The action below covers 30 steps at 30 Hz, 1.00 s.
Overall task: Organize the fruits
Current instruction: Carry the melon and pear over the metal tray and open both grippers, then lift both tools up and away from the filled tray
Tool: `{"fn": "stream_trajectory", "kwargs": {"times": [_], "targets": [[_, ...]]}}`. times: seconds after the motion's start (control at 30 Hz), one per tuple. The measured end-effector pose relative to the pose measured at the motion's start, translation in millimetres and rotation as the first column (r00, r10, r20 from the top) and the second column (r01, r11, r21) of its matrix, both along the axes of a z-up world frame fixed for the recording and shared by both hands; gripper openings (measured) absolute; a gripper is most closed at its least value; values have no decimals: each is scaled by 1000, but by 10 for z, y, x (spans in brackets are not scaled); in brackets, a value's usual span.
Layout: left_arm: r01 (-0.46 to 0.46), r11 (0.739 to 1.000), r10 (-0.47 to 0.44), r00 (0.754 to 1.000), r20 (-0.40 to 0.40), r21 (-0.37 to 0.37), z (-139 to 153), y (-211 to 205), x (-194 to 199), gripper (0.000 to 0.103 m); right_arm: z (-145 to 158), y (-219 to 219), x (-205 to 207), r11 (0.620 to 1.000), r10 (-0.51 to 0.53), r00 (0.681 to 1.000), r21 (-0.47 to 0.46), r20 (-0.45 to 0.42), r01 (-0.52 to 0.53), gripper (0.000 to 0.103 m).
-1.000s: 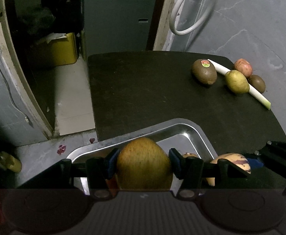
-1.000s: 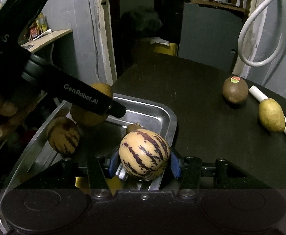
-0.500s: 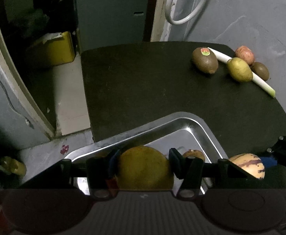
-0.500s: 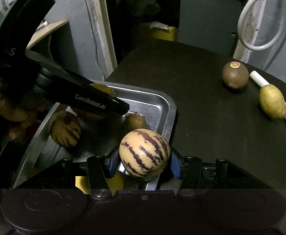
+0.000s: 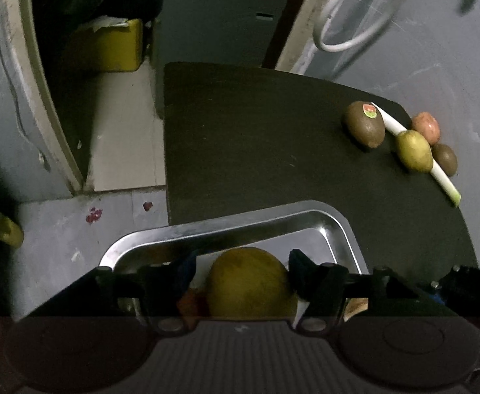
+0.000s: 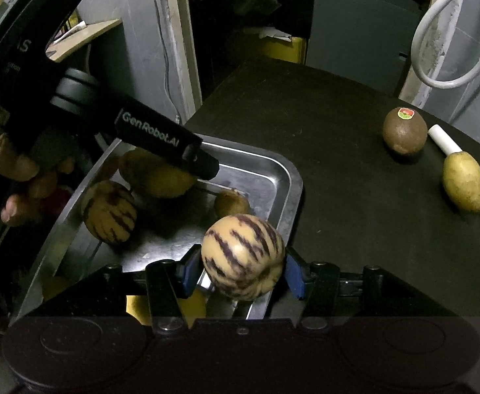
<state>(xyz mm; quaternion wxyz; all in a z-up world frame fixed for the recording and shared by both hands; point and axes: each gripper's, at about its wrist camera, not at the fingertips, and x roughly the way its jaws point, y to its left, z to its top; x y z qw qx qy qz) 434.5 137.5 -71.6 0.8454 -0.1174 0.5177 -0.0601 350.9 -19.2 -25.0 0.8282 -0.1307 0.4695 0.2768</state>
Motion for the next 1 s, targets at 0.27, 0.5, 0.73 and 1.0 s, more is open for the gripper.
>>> {"fn": "stream_trajectory", "kwargs": {"times": [0.27,0.5,0.73,1.0], "targets": [[-88,993,88,996,1,-76,123,174,-96,74,12,-51,-53,999,-35,999,23,6,35,60],[-119,988,124,991,51,-96,349,218,-197,89,114,-153,-224,995,-81,996,64,31,79,76],[-155,981,167,982,94,-119,595,258,-392,102,335,-305,-482,981,-157,984,125,88,146,91],[-122,990,134,975,178,-78,897,221,-827,102,692,-528,-948,950,-284,942,186,181,251,102]]}}
